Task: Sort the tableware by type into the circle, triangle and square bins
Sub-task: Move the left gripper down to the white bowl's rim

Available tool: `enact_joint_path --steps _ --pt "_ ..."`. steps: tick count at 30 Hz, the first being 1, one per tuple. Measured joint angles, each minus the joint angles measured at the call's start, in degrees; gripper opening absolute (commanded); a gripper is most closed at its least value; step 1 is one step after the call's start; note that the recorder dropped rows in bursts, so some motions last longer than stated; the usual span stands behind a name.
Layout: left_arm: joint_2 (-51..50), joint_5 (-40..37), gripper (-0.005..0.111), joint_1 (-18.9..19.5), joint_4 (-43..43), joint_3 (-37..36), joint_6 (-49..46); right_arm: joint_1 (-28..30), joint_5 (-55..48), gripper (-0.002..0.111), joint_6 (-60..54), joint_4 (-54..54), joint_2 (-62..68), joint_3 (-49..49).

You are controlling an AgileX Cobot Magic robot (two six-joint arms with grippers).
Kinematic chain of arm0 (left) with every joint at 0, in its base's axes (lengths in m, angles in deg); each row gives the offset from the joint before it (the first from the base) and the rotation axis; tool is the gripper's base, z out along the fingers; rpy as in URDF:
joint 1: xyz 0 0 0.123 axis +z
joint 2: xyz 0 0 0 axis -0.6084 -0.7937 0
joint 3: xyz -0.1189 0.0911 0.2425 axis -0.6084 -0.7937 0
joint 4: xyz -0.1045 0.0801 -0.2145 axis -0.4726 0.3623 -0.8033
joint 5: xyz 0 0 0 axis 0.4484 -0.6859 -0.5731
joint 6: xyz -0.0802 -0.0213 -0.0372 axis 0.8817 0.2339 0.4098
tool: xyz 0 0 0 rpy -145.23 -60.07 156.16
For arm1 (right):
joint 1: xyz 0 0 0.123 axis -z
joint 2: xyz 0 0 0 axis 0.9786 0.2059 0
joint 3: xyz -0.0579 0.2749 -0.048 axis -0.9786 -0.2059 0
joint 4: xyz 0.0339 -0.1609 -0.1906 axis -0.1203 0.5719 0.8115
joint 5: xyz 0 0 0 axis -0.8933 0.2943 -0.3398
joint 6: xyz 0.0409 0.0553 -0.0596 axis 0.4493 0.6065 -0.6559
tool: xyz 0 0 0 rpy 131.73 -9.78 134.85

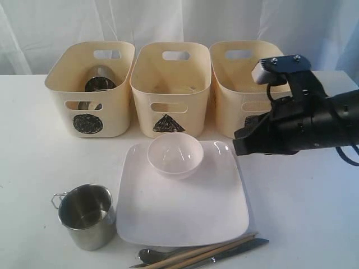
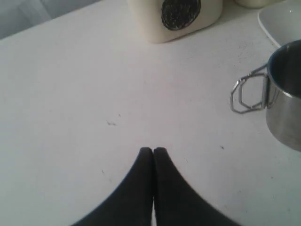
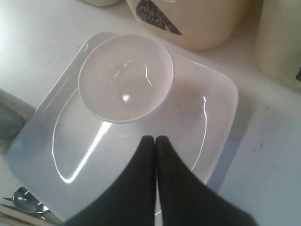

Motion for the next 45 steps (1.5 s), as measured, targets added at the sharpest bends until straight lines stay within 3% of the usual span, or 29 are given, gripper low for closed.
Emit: enact_joint_path --steps 6,12,15,18,22,25,27,34,39,45 --pt "0.00 14.12 0.000 0.00 0.56 0.00 2.02 0.00 -0.13 0.000 0.00 0.00 -4.33 -2.80" --pt "0.13 37.02 0.000 0.00 0.56 0.00 25.99 0.00 -1.16 0.000 0.47 0.00 -4.72 -5.47" --pt "0.13 47.45 0.000 0.00 0.56 0.00 31.23 0.00 -1.16 0.000 1.29 0.11 -4.72 -6.43" --pt "0.13 52.91 0.000 0.00 0.40 0.00 33.37 0.00 -1.24 0.000 2.14 0.21 -4.72 -6.79" --pt "0.13 54.01 0.000 0.00 -0.42 0.00 39.88 0.00 -1.24 0.000 2.90 0.21 -4.72 -6.88" --pt "-0.53 43.49 0.000 0.00 -6.62 1.60 41.57 0.00 -1.24 0.000 3.75 0.21 -4.72 -6.88" --pt "-2.62 30.71 0.000 0.00 -11.16 5.92 38.30 0.00 -1.38 0.000 4.08 0.21 -4.74 -6.88" --pt "-20.76 -3.37 0.000 0.00 -9.97 32.14 13.12 0.00 -2.22 0.000 4.08 0.21 -4.74 -6.88" --pt "-37.82 -17.73 0.000 0.00 -17.40 50.55 -7.26 0.00 -2.22 0.000 4.17 0.21 -4.74 -6.88" --pt "-58.24 -32.33 0.000 0.00 -34.57 64.79 -16.99 0.00 -5.42 0.000 4.17 0.21 -4.84 -7.00"
